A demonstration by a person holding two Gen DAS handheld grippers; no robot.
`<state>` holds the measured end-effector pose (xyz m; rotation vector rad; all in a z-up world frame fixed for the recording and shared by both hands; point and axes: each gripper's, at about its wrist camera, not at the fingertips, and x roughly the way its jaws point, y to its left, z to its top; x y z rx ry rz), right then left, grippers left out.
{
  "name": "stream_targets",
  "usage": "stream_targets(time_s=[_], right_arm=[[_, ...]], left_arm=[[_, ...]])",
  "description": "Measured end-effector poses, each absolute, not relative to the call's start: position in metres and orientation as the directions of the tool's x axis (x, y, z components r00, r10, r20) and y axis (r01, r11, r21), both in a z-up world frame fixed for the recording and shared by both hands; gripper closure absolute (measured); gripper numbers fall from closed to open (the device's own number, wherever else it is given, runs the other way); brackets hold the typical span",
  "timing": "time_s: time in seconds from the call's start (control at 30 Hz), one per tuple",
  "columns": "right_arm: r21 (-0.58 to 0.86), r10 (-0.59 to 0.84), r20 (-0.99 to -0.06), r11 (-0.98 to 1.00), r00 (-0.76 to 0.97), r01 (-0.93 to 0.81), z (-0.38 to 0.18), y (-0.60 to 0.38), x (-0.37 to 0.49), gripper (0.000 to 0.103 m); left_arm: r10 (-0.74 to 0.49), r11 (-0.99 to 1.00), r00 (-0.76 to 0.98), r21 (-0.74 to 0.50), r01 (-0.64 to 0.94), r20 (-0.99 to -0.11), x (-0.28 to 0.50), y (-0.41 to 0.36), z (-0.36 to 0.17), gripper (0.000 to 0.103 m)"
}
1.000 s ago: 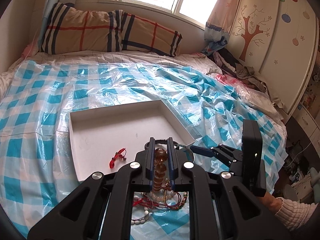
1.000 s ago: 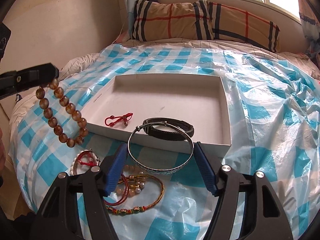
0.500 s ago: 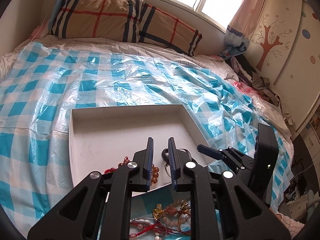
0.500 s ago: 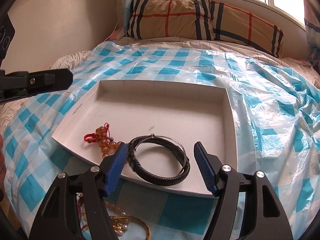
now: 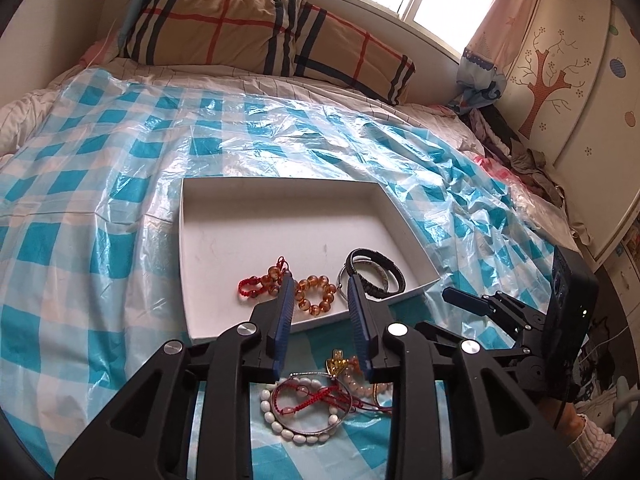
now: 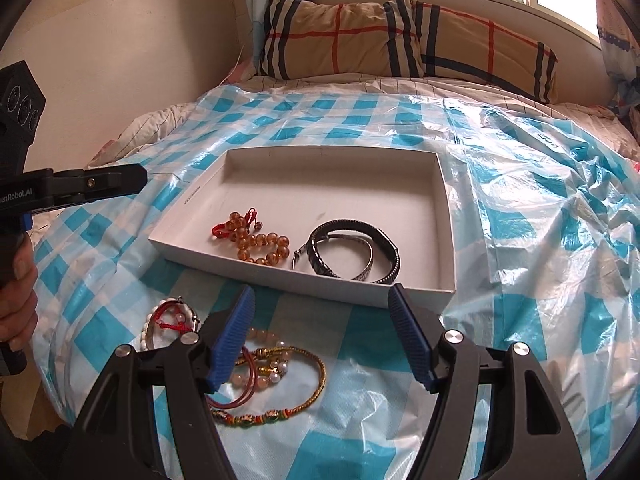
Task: Organize jewelry
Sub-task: 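Lower both bracelets into the white box and open both tools, then grasp the thin silver bangle from the pile with the left tool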
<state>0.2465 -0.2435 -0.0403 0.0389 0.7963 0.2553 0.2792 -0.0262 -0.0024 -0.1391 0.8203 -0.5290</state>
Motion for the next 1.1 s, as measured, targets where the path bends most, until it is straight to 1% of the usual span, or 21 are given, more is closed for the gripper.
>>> stream_targets(time_s=[0.23, 0.4, 0.53, 0.63, 0.9, 1.1], right_arm=[[0.151, 0.266, -0.716, 0.962, 0.645, -0.229, -0.049, -0.236, 0.237, 0.036], [0.154, 0.279, -0.728, 0.957, 0.626, -0.247, -0.056, -0.229, 0.233, 0.036], [0.15, 0.272, -0.737, 0.958, 0.618, -0.242, -0.061, -0.229, 0.231, 0.036], [0.155, 0.269, -0.739, 0.96, 0.618, -0.232, -0.062, -0.232, 0.229, 0.036], [0.177, 0.268, -0.747, 0.962, 0.608, -0.206, -0.07, -0.243, 0.228, 0.036], [0.18, 0.267, -0.748, 0.963, 0.607, -0.202, -0.071, -0.243, 0.228, 0.036]], left_arm=[[-0.477, 0.87, 0.527, -0.295, 0.394, -0.703, 0.265, -0.019, -0.024, 0.073], [-0.437, 0.878, 0.493, -0.238, 0.415, -0.752, 0.262, -0.022, -0.047, 0.07], [-0.409, 0.87, 0.475, -0.177, 0.459, -0.779, 0.265, -0.033, -0.059, 0.069], [-0.403, 0.852, 0.461, -0.139, 0.505, -0.79, 0.267, -0.041, -0.064, 0.066], [-0.382, 0.788, 0.4, -0.068, 0.611, -0.833, 0.272, -0.055, -0.074, 0.066], [-0.377, 0.761, 0.365, -0.06, 0.646, -0.851, 0.279, -0.065, -0.087, 0.066]])
